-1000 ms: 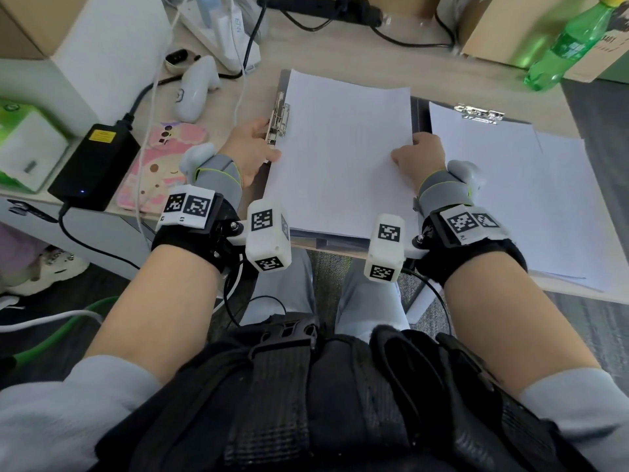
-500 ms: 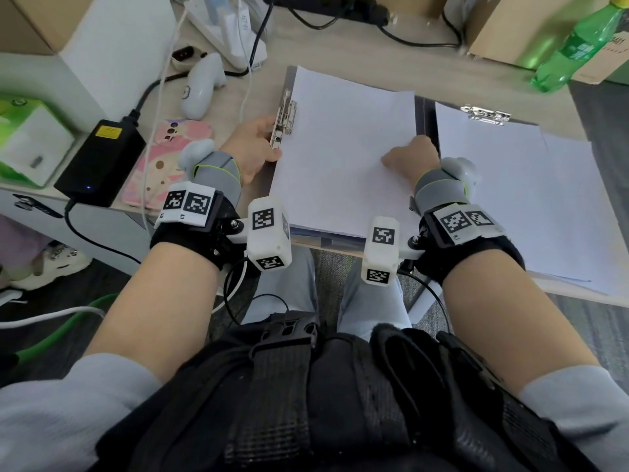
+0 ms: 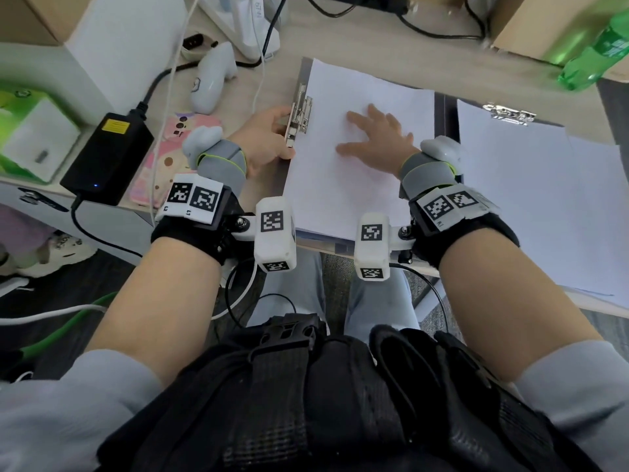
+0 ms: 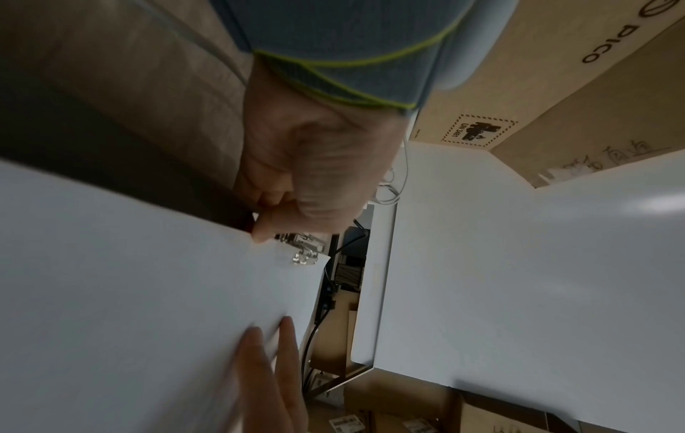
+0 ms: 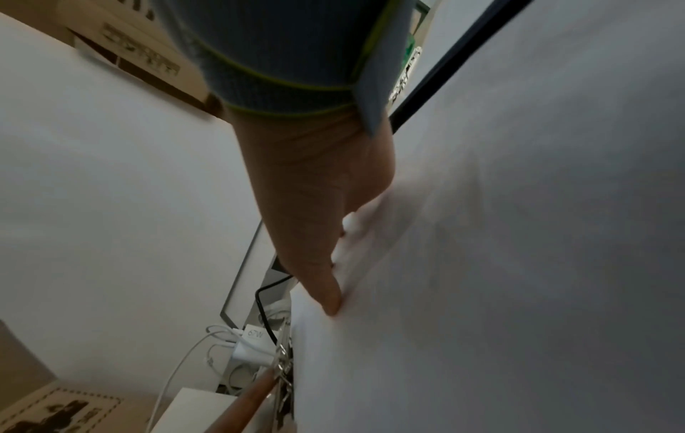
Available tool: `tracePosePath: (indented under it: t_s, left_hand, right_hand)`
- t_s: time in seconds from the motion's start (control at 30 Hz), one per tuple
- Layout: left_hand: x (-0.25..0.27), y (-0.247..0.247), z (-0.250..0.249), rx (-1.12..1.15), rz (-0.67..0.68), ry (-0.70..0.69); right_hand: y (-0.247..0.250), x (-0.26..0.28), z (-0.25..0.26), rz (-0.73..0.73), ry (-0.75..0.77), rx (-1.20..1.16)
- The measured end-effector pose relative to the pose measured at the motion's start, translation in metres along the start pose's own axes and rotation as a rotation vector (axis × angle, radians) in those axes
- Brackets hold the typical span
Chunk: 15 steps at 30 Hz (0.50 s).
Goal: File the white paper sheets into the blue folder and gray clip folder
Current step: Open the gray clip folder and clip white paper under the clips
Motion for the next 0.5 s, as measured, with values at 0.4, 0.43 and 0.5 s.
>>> tracePosePath:
  t_s: [0.4, 0.43, 0.5]
  left_hand:
    - [-0.017, 0.001, -0.017, 0.127, 0.036, 0.065]
    - [-0.016, 0.000, -0.019, 0.139, 0.030, 0.067]
    - [-0.016, 0.001, -0.020, 0.164, 0.023, 0.078]
  right_hand:
    - [-0.009, -0.008, -0.001, 0.016, -0.061, -0.067]
    - [-0.009, -0.008, -0.001, 0.017, -0.064, -0.071]
    - [-0.009, -0.008, 0.000, 0.017, -0.069, -0.081]
Point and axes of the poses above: each hand's wrist, its own x-axis away from the middle knuckle, its own y-axis out of the back of the hand, z = x × y, the point moved 1 cm from there along -x, towards the middle knuckle, and after that the axes turned 1 degree about y, right-handed, at the moved point
